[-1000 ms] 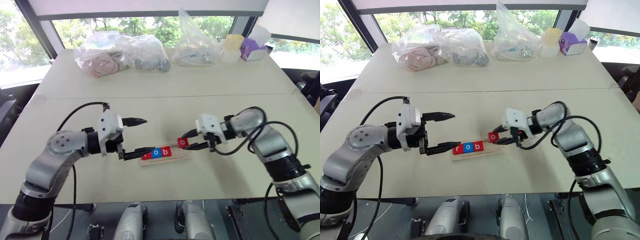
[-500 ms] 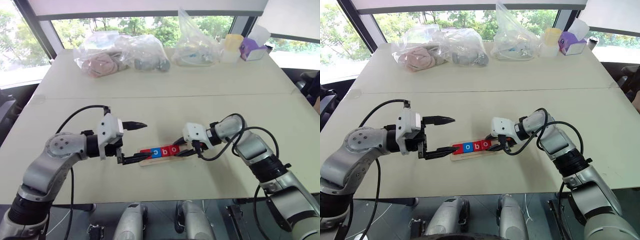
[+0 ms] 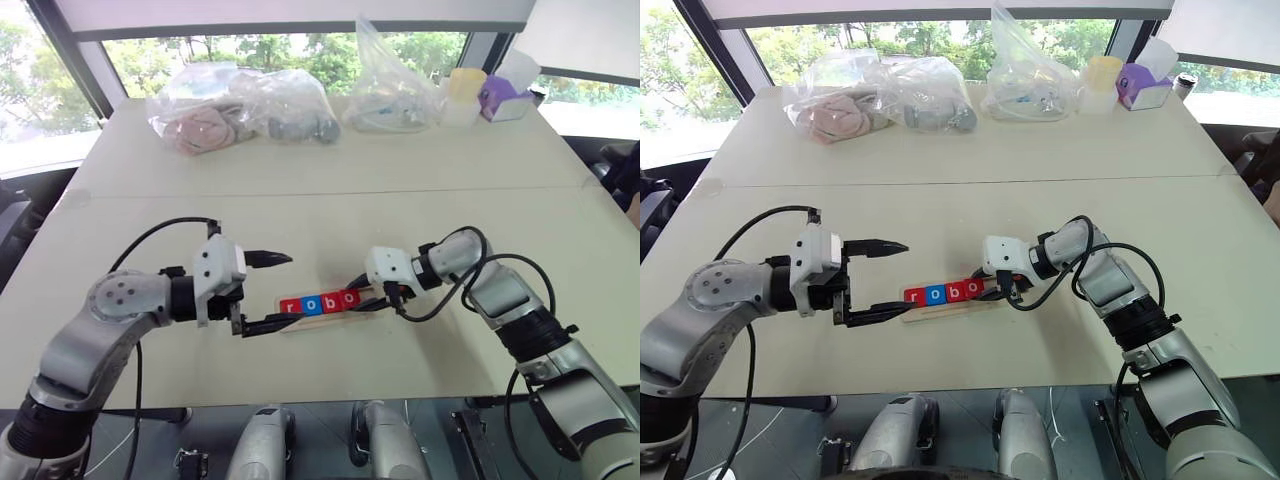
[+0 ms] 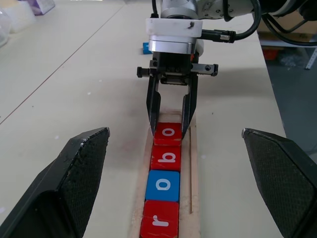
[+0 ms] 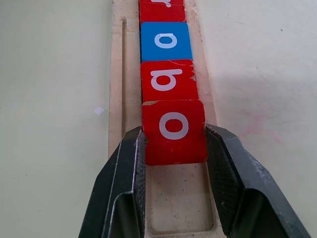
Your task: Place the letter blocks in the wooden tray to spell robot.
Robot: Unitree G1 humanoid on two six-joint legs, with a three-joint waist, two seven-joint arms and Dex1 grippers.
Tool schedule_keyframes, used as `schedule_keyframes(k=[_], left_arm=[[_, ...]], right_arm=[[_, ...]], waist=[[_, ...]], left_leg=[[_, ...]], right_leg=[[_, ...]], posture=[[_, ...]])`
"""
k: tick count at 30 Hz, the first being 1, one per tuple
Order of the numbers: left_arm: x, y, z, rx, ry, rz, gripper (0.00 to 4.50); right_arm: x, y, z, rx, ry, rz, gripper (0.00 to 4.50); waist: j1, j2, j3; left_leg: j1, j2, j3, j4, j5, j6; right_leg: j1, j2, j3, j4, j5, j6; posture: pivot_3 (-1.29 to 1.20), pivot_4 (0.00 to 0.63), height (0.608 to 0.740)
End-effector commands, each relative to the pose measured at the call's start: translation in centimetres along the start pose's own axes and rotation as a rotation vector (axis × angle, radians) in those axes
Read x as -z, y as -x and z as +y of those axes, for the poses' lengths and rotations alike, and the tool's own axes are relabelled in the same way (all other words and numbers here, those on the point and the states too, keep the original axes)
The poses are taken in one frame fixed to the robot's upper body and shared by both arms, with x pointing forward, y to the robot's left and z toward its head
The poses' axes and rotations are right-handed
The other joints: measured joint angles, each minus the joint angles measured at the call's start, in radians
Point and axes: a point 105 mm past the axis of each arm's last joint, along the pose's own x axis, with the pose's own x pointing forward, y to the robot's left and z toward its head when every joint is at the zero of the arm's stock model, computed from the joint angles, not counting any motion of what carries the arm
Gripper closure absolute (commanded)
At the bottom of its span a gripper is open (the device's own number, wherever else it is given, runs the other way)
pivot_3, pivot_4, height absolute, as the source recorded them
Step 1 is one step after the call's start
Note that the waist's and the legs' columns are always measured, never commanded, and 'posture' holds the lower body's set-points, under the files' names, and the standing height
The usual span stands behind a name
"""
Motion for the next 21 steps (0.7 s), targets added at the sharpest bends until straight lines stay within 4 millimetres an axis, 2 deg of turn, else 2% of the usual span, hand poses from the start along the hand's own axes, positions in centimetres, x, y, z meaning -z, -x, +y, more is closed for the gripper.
schedule_keyframes(k=[1, 21], left_arm=[[-1.03, 0.15, -0.19, 0.001, -0.045, -0.026, 0.00], [-0.65, 0.12, 0.03, 0.006, -0.047, -0.028, 0.00]], right_arm=[[-0.57, 0.36, -0.44, 0.008, 0.026, -0.004, 3.36], [-0.87, 0.79, -0.81, 0.014, 0.015, -0.009, 3.36]], waist=[[0.000, 0.000, 0.000], [0.000, 0.000, 0.000]], left_leg=[[0.000, 0.000, 0.000, 0.000, 0.000, 0.000], [0.000, 0.000, 0.000, 0.000, 0.000, 0.000]], right_leg=[[0.000, 0.000, 0.000, 0.000, 0.000, 0.000], [0.000, 0.000, 0.000, 0.000, 0.000, 0.000]], posture=[[0.00, 0.150, 0.740], [0.00, 0.150, 0.740]])
